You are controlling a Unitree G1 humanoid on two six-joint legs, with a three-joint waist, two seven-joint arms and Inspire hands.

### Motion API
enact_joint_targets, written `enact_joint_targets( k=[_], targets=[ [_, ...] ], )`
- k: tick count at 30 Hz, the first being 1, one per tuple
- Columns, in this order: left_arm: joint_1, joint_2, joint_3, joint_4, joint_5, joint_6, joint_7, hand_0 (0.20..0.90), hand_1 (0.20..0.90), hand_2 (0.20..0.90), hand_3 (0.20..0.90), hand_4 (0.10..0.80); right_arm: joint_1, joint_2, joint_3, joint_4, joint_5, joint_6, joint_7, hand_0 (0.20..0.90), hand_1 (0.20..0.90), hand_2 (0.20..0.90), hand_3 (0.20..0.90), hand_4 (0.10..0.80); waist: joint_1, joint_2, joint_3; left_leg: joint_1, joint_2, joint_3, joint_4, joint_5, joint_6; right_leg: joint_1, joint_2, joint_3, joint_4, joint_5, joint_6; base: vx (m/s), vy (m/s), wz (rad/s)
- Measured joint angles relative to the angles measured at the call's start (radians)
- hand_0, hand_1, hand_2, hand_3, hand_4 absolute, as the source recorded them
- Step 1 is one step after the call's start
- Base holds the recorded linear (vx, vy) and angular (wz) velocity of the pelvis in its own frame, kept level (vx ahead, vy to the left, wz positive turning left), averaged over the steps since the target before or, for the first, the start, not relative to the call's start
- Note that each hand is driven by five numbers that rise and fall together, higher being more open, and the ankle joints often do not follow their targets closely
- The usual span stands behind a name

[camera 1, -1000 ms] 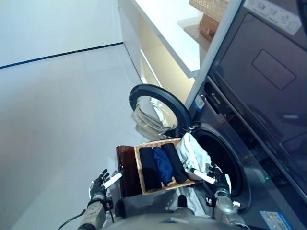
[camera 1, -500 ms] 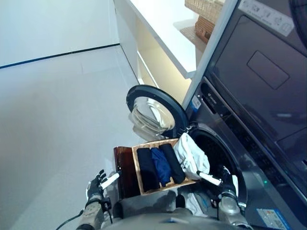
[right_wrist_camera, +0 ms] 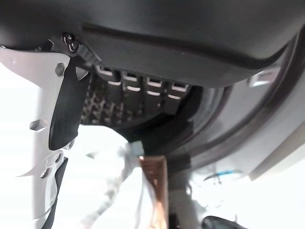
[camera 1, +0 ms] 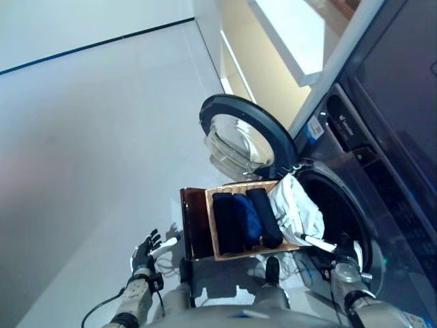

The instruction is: Pick up the clothes and place them into the washing machine

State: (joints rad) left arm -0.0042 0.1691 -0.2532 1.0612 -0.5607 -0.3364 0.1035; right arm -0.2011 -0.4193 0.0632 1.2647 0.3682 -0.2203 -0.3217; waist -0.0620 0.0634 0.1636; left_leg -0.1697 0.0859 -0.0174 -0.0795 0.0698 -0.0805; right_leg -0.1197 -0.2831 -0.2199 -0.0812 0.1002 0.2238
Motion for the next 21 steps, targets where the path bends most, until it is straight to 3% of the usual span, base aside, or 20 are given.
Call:
enact_joint_targets(
  k=[11,21],
  targets=[
    [-0.01,0.0,-0.001,-0.001,-0.002,-0.001,-0.022,0.9,0.9,0.9,0.9,0.8,-0.025,-0.009,-0.031,-0.072,0.095,-0.021,0.061,0.9,0.9,0.9,0.9,0.8,0.0,0.001,0.013,-0.029,-0.001,-0.009,0.0,0.003,-0.001,-0.017,0.001,-0.014,0.0,-0.003,0.0,-0.006,-0.006,0.03],
    [-0.026,0.004,-0.001,-0.037,-0.001,-0.002,-0.041,0.9,0.9,0.9,0.9,0.8,-0.078,-0.01,0.057,-0.075,0.089,-0.022,0.102,0.9,0.9,0.9,0.9,0.8,0.024,-0.004,0.051,-0.031,-0.005,-0.014,0.0,0.009,0.0,-0.016,-0.001,-0.017,0.0,-0.003,0.0,-0.05,-0.002,0.01]
  ],
)
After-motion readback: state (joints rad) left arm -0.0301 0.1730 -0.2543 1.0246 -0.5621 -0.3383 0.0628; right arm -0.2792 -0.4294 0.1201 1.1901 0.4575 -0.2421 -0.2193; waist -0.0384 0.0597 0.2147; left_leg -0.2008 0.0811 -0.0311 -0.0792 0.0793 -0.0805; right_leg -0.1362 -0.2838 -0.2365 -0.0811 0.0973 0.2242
